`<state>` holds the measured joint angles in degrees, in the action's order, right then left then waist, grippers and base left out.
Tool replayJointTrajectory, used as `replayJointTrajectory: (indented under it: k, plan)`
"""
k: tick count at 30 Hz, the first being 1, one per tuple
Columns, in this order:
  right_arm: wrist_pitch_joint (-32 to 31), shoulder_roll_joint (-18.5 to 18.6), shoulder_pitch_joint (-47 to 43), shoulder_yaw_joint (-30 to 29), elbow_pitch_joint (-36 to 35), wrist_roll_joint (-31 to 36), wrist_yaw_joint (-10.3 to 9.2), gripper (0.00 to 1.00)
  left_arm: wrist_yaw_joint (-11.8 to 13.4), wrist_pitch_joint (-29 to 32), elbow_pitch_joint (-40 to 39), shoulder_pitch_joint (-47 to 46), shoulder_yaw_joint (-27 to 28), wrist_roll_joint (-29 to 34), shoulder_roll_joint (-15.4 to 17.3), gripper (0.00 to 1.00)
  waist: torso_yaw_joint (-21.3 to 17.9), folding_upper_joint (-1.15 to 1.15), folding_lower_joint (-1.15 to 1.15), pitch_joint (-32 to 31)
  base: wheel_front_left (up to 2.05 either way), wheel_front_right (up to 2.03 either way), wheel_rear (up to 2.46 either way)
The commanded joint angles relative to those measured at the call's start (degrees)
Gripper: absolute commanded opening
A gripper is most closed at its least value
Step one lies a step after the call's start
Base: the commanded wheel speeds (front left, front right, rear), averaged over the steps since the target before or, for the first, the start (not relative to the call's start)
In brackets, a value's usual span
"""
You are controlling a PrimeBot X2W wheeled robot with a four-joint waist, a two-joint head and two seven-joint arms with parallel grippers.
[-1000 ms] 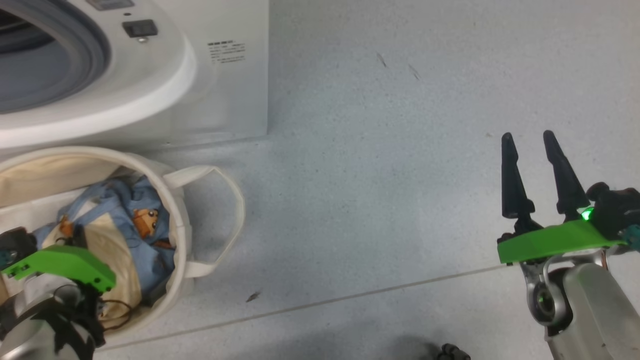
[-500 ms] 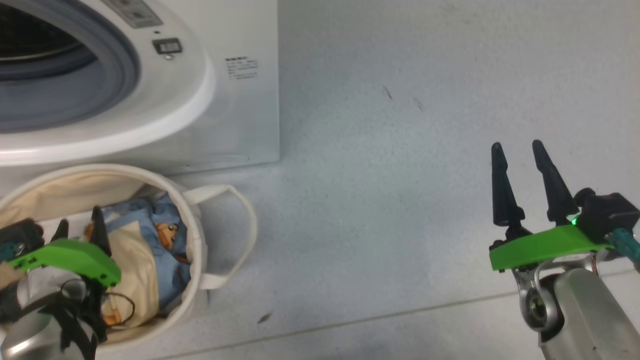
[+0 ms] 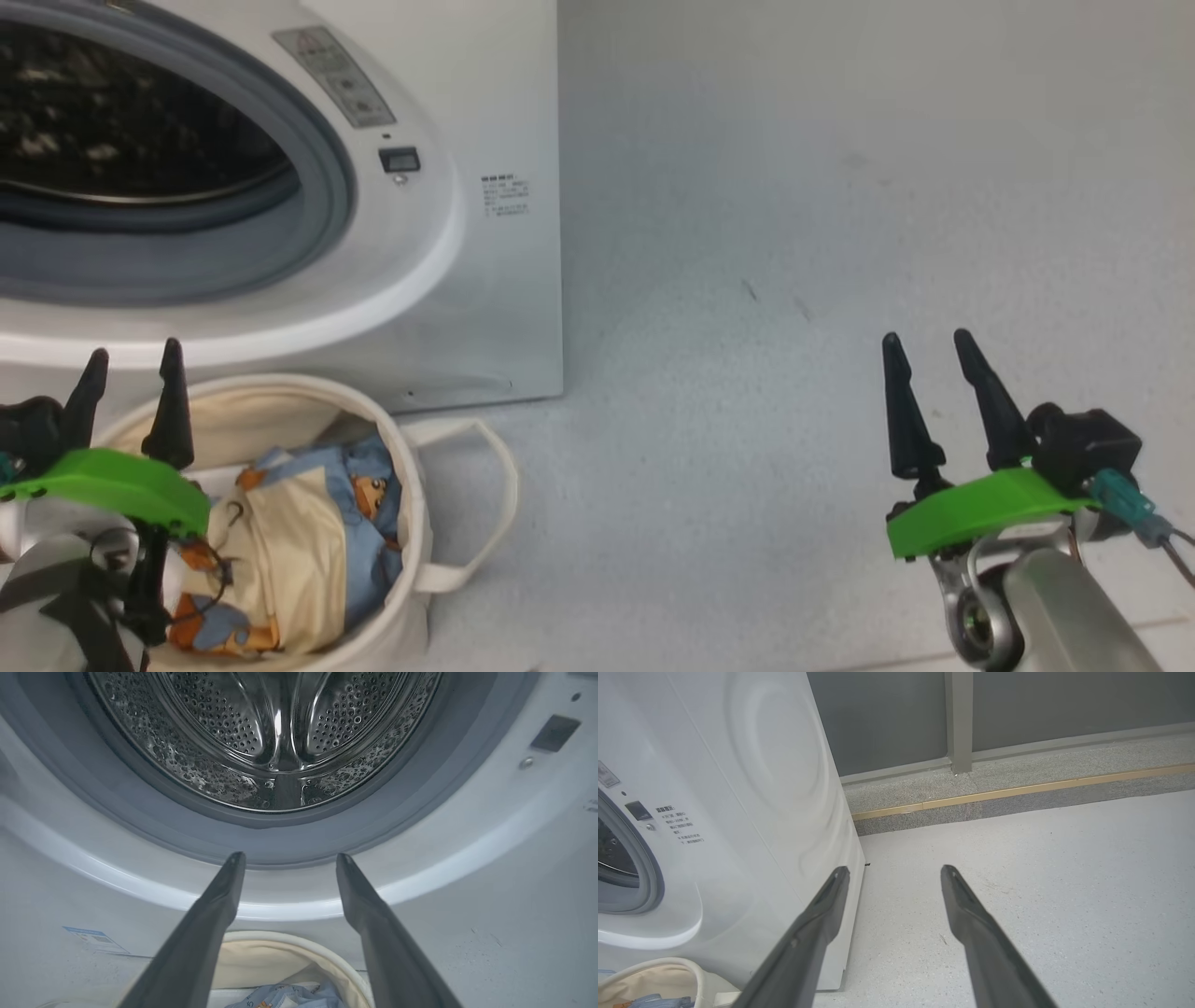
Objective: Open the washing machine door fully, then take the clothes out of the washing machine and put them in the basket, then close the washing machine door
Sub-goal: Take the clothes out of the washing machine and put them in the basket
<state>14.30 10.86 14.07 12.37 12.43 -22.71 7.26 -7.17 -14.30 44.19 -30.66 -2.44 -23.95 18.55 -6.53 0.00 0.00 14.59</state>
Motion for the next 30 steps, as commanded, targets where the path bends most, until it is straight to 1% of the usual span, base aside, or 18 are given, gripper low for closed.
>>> replayJointTrajectory:
  k: [1, 6, 10, 18, 30]
  plan:
    - [0.7, -0.3, -0.6, 1.2, -1.4, -0.2, 0.23, 1.0, -0.3, -0.7, -3.0, 0.1, 2.0, 0.5, 3.2, 1.0, 0.2, 0.0, 0.0, -2.0, 0.0, 0.0, 0.0]
    - [0.7, -1.0, -2.0, 2.4, -0.3, -0.3, 0.23, 1.0, -0.3, -0.7, -11.8, 5.7, 3.3, 1.3, 4.1, 1.0, -0.2, 0.0, 0.0, -5.4, 0.0, 0.0, 0.0]
    - [0.7, -1.3, -3.0, 2.6, 0.4, -0.6, 0.23, 1.0, -0.3, -0.7, -17.7, 10.0, 4.1, 0.5, 4.1, 1.0, -0.3, 0.0, 0.0, -7.2, 0.0, 0.0, 0.0]
    - [0.7, -1.3, -4.2, 1.1, -0.2, -0.2, 0.23, 1.0, -0.2, 1.8, -23.6, 16.9, 4.7, -2.9, 3.7, 1.0, -0.4, 0.0, 0.0, -9.0, 0.0, 0.0, 0.0]
    - [0.7, -0.6, -6.2, 1.3, 0.3, 0.4, 0.23, 1.0, 0.2, 4.0, -29.2, 23.3, 4.3, -4.6, 3.6, 1.0, 1.1, 0.0, 0.0, -13.4, 0.0, 0.0, 0.0]
